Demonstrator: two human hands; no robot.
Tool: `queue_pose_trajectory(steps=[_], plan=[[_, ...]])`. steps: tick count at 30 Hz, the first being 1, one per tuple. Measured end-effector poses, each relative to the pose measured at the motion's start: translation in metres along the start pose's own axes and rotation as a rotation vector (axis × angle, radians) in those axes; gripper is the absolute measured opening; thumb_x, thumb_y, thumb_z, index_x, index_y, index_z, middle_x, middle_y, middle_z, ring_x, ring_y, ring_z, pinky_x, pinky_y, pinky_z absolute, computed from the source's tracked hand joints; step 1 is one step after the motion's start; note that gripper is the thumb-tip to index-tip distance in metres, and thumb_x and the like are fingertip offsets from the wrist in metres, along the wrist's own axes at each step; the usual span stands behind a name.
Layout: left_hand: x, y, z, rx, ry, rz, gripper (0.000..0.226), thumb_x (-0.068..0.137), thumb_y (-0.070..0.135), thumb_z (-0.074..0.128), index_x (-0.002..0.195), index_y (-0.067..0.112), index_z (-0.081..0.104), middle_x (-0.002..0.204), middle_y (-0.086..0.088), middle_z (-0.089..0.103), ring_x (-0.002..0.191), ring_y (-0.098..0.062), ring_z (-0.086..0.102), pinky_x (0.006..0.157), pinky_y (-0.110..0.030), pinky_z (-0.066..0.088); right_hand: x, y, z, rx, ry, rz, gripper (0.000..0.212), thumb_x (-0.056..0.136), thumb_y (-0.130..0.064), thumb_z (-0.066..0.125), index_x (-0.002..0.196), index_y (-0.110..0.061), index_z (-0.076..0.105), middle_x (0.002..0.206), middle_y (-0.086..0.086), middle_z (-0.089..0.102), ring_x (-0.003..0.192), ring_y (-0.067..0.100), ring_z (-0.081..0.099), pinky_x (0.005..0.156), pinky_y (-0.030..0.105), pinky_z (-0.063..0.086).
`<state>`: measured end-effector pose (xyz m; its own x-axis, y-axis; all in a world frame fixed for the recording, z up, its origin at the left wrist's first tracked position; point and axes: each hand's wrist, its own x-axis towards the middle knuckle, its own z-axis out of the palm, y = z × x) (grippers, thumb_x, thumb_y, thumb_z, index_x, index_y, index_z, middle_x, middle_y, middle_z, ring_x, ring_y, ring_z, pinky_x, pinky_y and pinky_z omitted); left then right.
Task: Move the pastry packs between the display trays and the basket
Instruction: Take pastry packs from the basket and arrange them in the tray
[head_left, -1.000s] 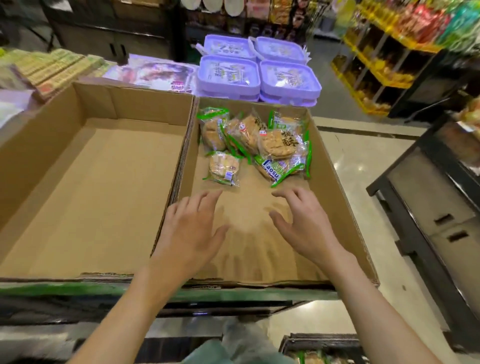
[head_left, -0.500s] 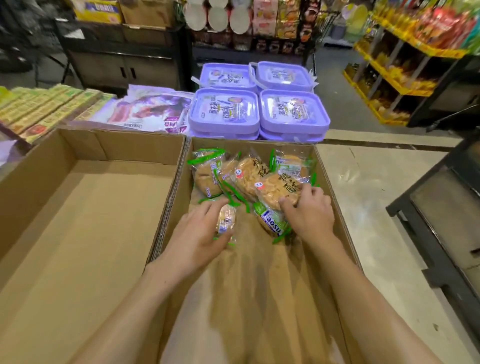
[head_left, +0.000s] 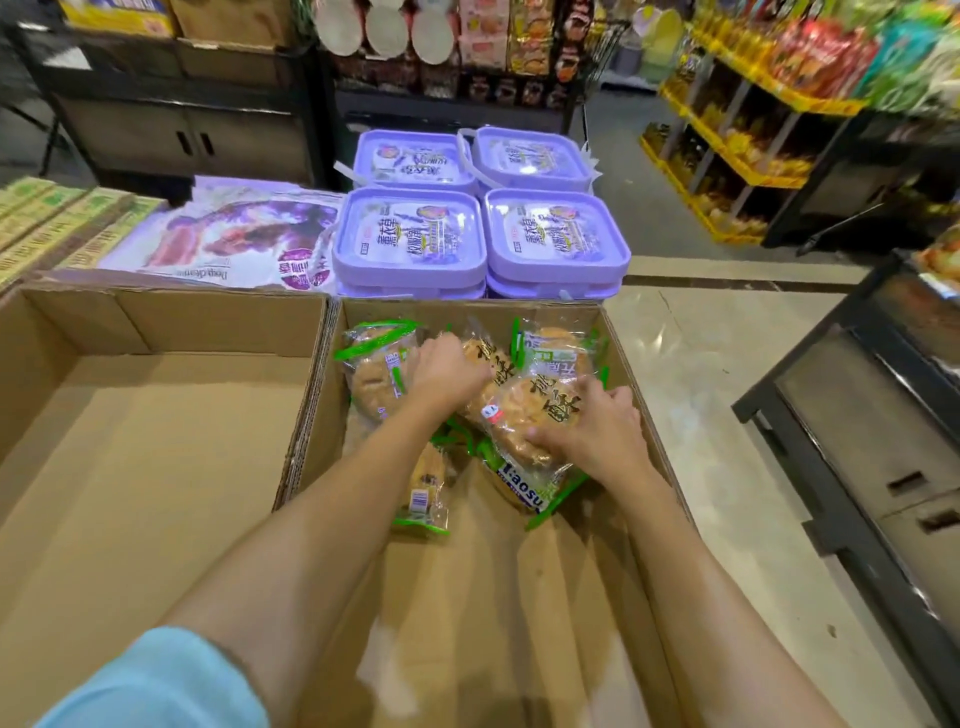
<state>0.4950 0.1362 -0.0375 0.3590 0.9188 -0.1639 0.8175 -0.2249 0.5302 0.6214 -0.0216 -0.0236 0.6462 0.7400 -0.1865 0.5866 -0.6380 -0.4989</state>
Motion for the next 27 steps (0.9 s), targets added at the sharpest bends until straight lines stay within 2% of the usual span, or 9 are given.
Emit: queue_pose_trajectory(steps=[3,7,10,13,16,19,21,23,27], plan=[[0.000,0.000,0.006,0.056,0.048,-0.004,0.045,0.080,0.046,0.081,0.093,0.014,0.052,0.114,-0.012,0.064,0.112,-0.033,0.058,0.093,-0.046,0.052,0.000,0.002,0.001,0.115,-0.044,0.051,0.100,0.060,-0.056,0.091,0.143,-0.025,0.045,0.125,0.004,0.036,0.127,0.031,0.048,0.108,0.042,0.041],[-0.009,-0.005,0.005,-0.080,0.077,0.077,0.051,0.076,0.038,0.086,0.106,0.016,0.051,0.111,-0.005,0.059,0.105,-0.026,0.056,0.089,-0.043,0.050,0.002,0.011,0.003,0.242,-0.040,0.051,0.094,0.061,-0.045,0.094,0.139,-0.020,0.048,0.136,0.006,0.051,0.127,0.026,0.052,0.105,0.037,0.041],[-0.028,-0.018,-0.005,-0.245,0.098,0.090,0.048,0.077,0.032,0.086,0.103,0.017,0.050,0.103,-0.001,0.060,0.098,-0.023,0.058,0.084,-0.041,0.050,0.001,0.020,0.005,0.387,0.008,0.034,0.081,0.062,-0.034,0.096,0.129,-0.018,0.053,0.130,0.000,0.060,0.120,0.022,0.058,0.097,0.034,0.045],[-0.054,-0.039,-0.021,-0.386,0.179,0.058,0.047,0.073,0.028,0.089,0.101,0.014,0.054,0.098,-0.002,0.065,0.093,-0.023,0.062,0.083,-0.041,0.050,-0.003,0.028,0.012,0.577,0.048,0.012,0.066,0.057,-0.024,0.098,0.110,-0.027,0.058,0.118,-0.004,0.066,0.103,0.018,0.064,0.091,0.042,0.055],[-0.091,-0.053,-0.041,-0.570,0.262,-0.018,0.044,0.076,0.021,0.088,0.106,0.015,0.056,0.095,0.006,0.065,0.088,-0.014,0.064,0.076,-0.032,0.052,-0.012,0.022,0.011,0.856,0.001,-0.062,0.056,0.062,-0.005,0.094,0.100,-0.029,0.060,0.099,-0.001,0.065,0.090,0.019,0.066,0.081,0.053,0.060],[-0.130,-0.068,-0.066,-0.882,0.314,-0.064,0.041,0.080,0.004,0.082,0.111,0.008,0.057,0.097,-0.003,0.071,0.083,-0.009,0.068,0.065,-0.017,0.053,-0.023,-0.004,0.007,1.082,-0.086,-0.130,0.051,0.067,-0.001,0.089,0.106,-0.021,0.062,0.097,0.010,0.066,0.086,0.021,0.065,0.081,0.049,0.058],[-0.157,-0.087,-0.086,-1.015,0.333,-0.071,0.045,0.080,0.002,0.080,0.120,0.007,0.060,0.105,-0.011,0.075,0.090,-0.018,0.071,0.071,-0.020,0.056,-0.033,-0.031,0.009,1.164,-0.193,-0.152,0.056,0.069,-0.009,0.088,0.117,-0.021,0.062,0.098,0.014,0.068,0.082,0.022,0.066,0.078,0.042,0.056],[-0.188,-0.109,-0.105,-1.147,0.364,-0.091,0.049,0.079,0.003,0.079,0.124,0.013,0.062,0.109,-0.009,0.076,0.094,-0.020,0.072,0.071,-0.024,0.058,-0.050,-0.061,0.014,1.228,-0.342,-0.176,0.061,0.073,-0.013,0.086,0.127,-0.018,0.059,0.094,0.012,0.067,0.073,0.019,0.065,0.072,0.035,0.052],[-0.264,-0.162,-0.136,-1.293,0.545,-0.136,0.055,0.069,0.011,0.083,0.120,0.019,0.065,0.108,-0.001,0.076,0.095,-0.015,0.072,0.068,-0.027,0.059,-0.105,-0.128,0.037,1.281,-0.618,-0.235,0.040,0.088,-0.004,0.071,0.125,-0.010,0.056,0.086,0.012,0.064,0.063,0.015,0.061,0.055,0.024,0.050]])
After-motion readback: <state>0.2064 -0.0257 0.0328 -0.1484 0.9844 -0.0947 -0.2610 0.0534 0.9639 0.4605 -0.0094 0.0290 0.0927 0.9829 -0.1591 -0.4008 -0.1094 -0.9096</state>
